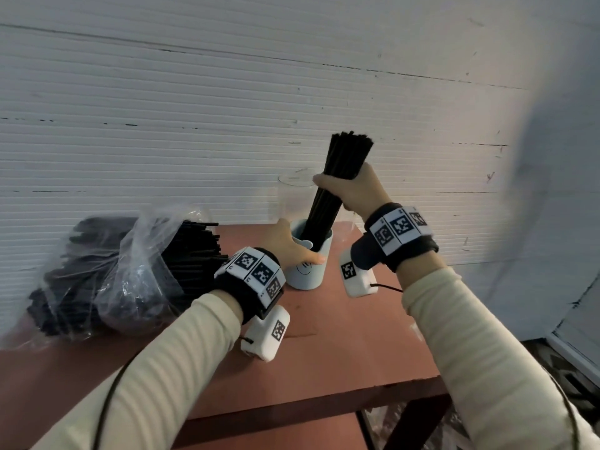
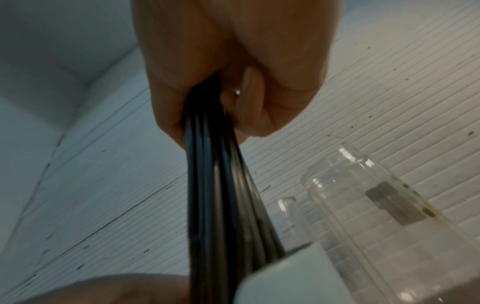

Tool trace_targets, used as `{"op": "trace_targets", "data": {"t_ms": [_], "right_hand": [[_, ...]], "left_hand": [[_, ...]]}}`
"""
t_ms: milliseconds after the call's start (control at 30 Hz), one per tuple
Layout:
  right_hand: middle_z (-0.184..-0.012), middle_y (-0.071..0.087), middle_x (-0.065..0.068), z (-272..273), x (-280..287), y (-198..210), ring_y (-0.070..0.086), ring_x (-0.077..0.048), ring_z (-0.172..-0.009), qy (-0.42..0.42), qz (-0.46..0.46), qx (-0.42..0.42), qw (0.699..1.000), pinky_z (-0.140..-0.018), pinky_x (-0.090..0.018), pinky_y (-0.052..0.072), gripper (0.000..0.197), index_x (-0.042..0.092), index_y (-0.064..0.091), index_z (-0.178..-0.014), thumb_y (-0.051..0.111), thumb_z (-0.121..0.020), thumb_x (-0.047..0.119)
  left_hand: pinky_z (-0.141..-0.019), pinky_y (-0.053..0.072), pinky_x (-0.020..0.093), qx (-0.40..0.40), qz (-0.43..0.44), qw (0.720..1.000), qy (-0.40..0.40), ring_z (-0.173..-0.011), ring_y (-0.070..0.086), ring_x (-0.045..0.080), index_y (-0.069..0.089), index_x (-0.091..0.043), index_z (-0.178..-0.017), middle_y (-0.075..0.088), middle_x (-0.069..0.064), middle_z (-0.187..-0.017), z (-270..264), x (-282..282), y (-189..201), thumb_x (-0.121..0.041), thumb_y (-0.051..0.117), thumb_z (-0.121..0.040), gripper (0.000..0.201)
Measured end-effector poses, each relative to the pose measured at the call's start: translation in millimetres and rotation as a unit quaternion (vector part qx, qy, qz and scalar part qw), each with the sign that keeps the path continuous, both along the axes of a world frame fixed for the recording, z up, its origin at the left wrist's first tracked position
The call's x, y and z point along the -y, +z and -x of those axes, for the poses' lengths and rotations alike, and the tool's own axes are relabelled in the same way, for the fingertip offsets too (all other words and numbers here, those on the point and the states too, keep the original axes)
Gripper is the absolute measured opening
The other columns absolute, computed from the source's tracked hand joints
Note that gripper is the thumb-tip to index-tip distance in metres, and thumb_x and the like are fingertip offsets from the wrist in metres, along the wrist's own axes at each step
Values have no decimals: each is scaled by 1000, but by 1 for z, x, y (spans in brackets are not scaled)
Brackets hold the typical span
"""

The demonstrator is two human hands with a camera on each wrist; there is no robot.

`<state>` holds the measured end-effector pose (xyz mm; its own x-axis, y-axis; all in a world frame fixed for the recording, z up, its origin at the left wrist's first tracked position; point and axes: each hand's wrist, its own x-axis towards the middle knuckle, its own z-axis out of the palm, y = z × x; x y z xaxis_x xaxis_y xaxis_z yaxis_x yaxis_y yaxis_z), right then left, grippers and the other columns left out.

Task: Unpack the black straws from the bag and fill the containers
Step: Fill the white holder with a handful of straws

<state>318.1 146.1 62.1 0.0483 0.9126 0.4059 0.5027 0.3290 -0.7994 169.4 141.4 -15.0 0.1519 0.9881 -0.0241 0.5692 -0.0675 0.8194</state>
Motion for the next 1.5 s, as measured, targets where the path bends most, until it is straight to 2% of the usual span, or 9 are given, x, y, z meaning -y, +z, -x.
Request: {"op": "trace_targets", "data": {"t_ms": [367, 567, 733, 933, 1067, 1133, 1200, 1333, 1500], "right_hand": [[-62, 55, 4, 22, -26, -27, 51, -9, -54, -26, 170, 154, 973, -47, -19, 37, 40, 17, 53, -67, 75, -76, 49], [-88, 72, -14, 19, -20, -22, 65, -19, -74, 15, 157, 79, 984, -66, -26, 56, 48, 3, 64, -102, 79, -76, 40], [-86, 73, -8, 14, -19, -24, 68, -16, -73, 20, 148, 84, 985, -75, -27, 58, 50, 4, 67, -102, 79, -74, 44], [-106, 70, -5, 0, -8, -25, 69, -17, -92, -42, 102, 91, 990, -92, -35, 53, 85, 2, 48, -135, 77, -73, 52], [-107, 64, -1, 7, 15, -22, 61, -12, -88, -108, -80, 60, 989, -73, -13, 43, 40, 13, 62, -111, 71, -83, 41], [-94, 67, -2, 22, 28, -19, 61, -12, -80, -83, -146, 14, 986, -66, -10, 43, 17, 13, 64, -95, 67, -86, 27], [-85, 66, 3, 40, 39, -20, 59, -8, -76, -35, -147, -7, 989, -65, -9, 44, 7, 13, 65, -91, 64, -87, 18], [-90, 65, 6, 75, 44, -35, 60, -6, -78, 81, -47, 23, 995, -72, -15, 49, 16, 15, 67, -103, 61, -89, 19], [-112, 63, 2, 120, 39, -55, 60, -12, -100, 197, 107, 97, 970, -82, -21, 48, 33, 20, 61, -125, 57, -94, 29]], "left_hand": [[-100, 47, 37, -7, -5, 1000, -17, -112, 56, 20, 47, -12, -129, 58, 0, -117, 3, -4, 0, -28, 87, -66, 76], [-99, 49, 38, 15, 10, 1000, -21, -109, 60, 18, 51, -14, -126, 62, 0, -116, 1, -2, 0, -30, 89, -61, 77], [-97, 51, 39, 37, -6, 999, -27, -106, 63, 14, 57, -25, -121, 67, -5, -111, -1, -8, -8, -51, 85, -34, 94], [-101, 48, 41, 60, -3, 996, -72, -109, 62, 14, 63, -26, -114, 68, -1, -112, 3, 8, 2, -33, 87, -49, 70], [-75, 43, 1, 36, -1, 998, -47, -79, 52, -1, 51, -21, -85, 58, -4, -85, 16, 18, 12, -9, 79, -75, 33], [-69, 41, 2, 29, -29, 999, -1, -83, 51, 3, 45, -16, -105, 53, -4, -92, 27, 24, 17, -10, 74, -81, 37], [-92, 48, 25, 31, -67, 996, 40, -108, 57, 18, 40, -12, -132, 56, 5, -120, 42, 33, 24, -16, 73, -80, 61], [-71, 48, 24, 38, -170, 980, 100, -93, 60, 14, 56, -24, -111, 61, -2, -108, 84, 51, 40, -12, 68, -80, 36], [-83, 43, 28, -1, -221, 957, 187, -98, 54, 13, 60, -29, -105, 59, -3, -110, 143, 64, 45, -14, 66, -80, 29]]}}
